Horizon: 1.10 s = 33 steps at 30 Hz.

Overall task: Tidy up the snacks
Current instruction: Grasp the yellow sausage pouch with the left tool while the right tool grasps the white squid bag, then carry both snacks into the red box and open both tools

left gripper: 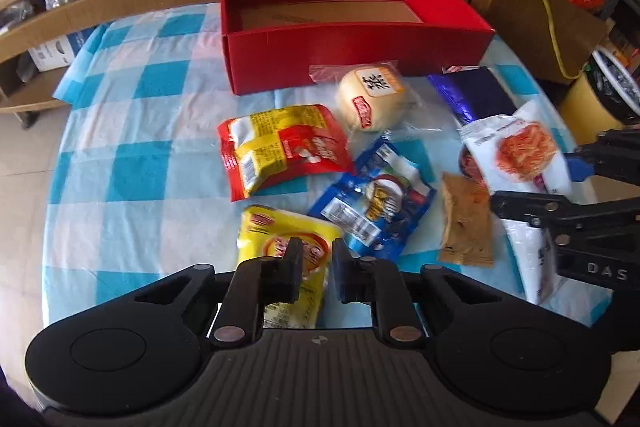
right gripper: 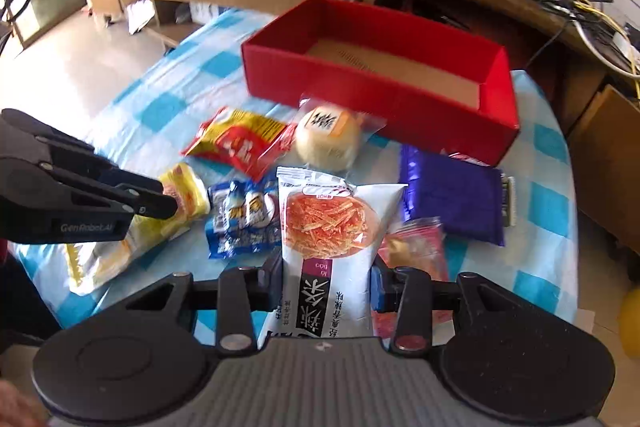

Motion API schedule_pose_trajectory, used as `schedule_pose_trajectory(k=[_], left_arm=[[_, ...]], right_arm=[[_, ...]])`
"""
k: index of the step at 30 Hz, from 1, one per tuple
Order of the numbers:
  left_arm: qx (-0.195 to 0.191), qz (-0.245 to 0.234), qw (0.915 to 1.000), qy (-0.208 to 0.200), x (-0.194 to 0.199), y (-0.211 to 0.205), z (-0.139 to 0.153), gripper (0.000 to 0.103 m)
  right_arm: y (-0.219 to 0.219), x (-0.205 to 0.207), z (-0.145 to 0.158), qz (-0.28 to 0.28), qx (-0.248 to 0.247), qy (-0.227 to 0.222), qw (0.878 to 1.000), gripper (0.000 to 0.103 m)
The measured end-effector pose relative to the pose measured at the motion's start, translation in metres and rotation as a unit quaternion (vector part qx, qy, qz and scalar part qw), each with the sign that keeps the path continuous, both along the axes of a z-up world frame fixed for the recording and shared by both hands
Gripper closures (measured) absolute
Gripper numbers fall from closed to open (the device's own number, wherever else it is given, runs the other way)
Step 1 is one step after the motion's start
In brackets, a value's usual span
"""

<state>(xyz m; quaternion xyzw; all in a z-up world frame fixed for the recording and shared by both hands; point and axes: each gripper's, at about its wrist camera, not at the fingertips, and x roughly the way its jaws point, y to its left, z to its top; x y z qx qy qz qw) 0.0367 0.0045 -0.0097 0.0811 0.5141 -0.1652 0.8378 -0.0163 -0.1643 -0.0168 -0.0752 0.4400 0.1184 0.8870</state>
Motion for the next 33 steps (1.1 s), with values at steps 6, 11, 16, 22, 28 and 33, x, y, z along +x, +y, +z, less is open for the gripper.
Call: schedule_pose_trajectory(k=[6,11,16,22,28,33], left_arm=[[0.021,-0.018,0.9996,-0.001,0.000,0.002,-0.011,0.027],[0.073,-0.030,0.9969,0.005,0.003,0.007,-0.035,0.011],[0.047,-0.005,0.9988,0.017,0.005,0.020,-0.037,0.026],[0.039,0.024,0.9988,0.014,-0.004,0.016,-0.028,0.041],[0.019,0.048,0.9986,0.010,-0.007,0.011,-0.011,0.045],[0.002,0.033,0.9994,-0.008,-0.003,0.001,0.001,0.046]], right_arm=[[-0.005,0.007,-0.009,-0.005,0.010,0.017,1.000,0.035],[-0.003,0.009,-0.016,0.003,0.016,0.029,0.999,0.035],[-0.004,0.009,-0.014,0.001,0.023,0.029,0.999,0.035],[-0.005,0.000,-0.001,0.004,0.030,0.006,1.000,0.035],[-0.009,-0.006,0.012,-0.001,0.035,-0.017,0.999,0.035],[-0.013,-0.005,0.015,-0.010,0.042,-0.022,0.999,0.035]])
